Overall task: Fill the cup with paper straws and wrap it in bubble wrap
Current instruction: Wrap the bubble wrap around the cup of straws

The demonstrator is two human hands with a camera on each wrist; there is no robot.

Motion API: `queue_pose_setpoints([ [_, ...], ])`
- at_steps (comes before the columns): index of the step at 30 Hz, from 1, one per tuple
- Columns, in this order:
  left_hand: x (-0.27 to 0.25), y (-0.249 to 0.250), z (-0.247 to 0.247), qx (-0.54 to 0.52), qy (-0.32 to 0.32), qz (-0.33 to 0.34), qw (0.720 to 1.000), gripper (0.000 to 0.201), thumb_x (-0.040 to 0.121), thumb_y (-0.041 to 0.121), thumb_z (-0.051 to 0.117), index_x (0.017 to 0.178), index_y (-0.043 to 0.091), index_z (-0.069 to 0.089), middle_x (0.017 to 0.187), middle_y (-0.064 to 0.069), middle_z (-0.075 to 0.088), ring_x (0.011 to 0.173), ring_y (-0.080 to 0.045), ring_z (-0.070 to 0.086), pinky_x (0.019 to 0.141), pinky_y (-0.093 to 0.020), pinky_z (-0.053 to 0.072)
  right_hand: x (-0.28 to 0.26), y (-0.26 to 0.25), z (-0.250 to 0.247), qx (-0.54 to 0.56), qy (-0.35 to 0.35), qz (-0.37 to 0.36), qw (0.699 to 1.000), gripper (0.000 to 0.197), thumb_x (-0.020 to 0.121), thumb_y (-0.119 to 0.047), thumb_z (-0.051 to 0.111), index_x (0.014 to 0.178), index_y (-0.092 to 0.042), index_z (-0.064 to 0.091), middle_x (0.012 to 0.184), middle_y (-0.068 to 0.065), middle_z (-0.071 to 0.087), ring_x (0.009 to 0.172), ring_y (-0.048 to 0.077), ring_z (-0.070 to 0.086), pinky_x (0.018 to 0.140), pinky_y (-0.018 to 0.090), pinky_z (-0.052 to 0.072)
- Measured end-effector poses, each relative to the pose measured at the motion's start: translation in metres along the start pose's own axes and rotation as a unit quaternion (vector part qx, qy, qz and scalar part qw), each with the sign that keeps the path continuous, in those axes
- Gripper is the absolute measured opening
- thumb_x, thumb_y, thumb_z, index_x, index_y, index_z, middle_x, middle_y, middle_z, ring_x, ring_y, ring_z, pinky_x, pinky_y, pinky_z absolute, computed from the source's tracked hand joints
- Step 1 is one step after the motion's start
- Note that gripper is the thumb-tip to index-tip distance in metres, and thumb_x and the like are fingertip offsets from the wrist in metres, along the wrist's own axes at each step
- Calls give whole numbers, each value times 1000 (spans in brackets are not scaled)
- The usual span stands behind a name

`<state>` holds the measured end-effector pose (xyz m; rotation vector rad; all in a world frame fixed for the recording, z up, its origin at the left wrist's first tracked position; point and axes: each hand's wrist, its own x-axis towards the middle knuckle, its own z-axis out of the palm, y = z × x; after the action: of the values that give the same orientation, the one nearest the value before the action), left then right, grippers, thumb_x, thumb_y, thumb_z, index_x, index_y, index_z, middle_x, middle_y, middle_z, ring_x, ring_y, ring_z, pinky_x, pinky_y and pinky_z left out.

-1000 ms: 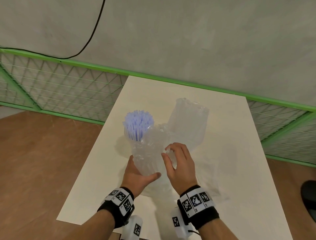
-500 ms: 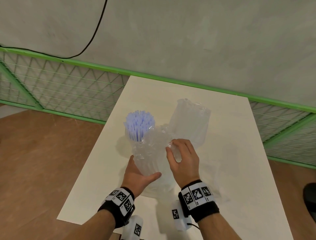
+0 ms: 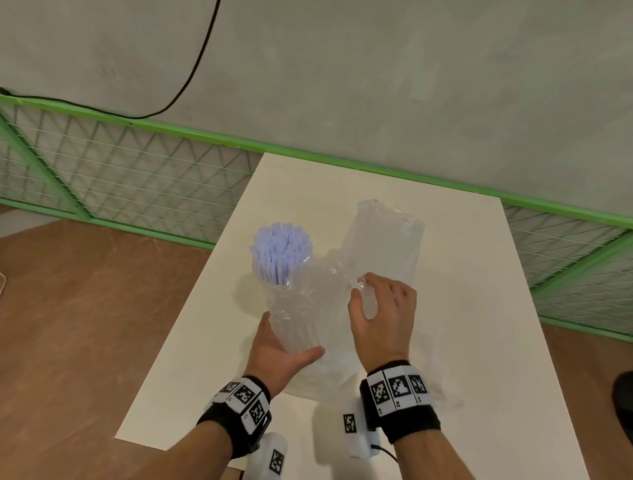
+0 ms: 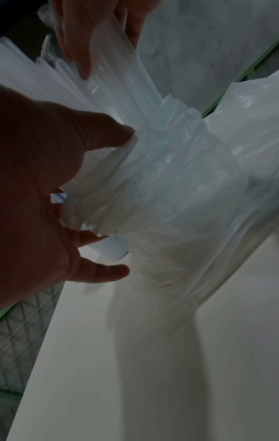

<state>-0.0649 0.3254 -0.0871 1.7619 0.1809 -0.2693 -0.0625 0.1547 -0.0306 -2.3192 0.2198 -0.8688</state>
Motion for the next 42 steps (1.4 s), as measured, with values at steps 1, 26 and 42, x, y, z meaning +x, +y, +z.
queue_pose_setpoints([
  [1, 0, 0, 0, 0, 0, -1, 1000, 85, 50, 24, 98, 123, 22, 55, 109, 10, 70, 94, 8, 65, 80, -11, 48, 0, 0, 0, 9, 1, 2, 1000, 20, 84, -21, 62, 102, -15, 68, 95, 0, 65, 94, 17, 49, 87, 0, 26],
  [26, 6, -7, -1, 1, 3, 3, 1000, 83, 50, 21, 98, 122, 18, 57, 107, 9, 70, 92, 9, 65, 77, -3, 48, 73, -38, -63, 257, 45, 79, 962, 34, 75, -11, 84, 105, -14, 70, 90, -2, 74, 86, 13, 72, 86, 35, 57],
  [42, 4, -3, -3, -5, 7, -21, 1000, 85, 49, 22, 98, 122, 24, 55, 108, 10, 70, 92, 9, 65, 82, -13, 51, 196, -16, -99, 377, 123, 4, 918, 38, 74, -6, 82, 104, -9, 58, 106, 22, 66, 89, 38, 68, 76, 49, 59],
])
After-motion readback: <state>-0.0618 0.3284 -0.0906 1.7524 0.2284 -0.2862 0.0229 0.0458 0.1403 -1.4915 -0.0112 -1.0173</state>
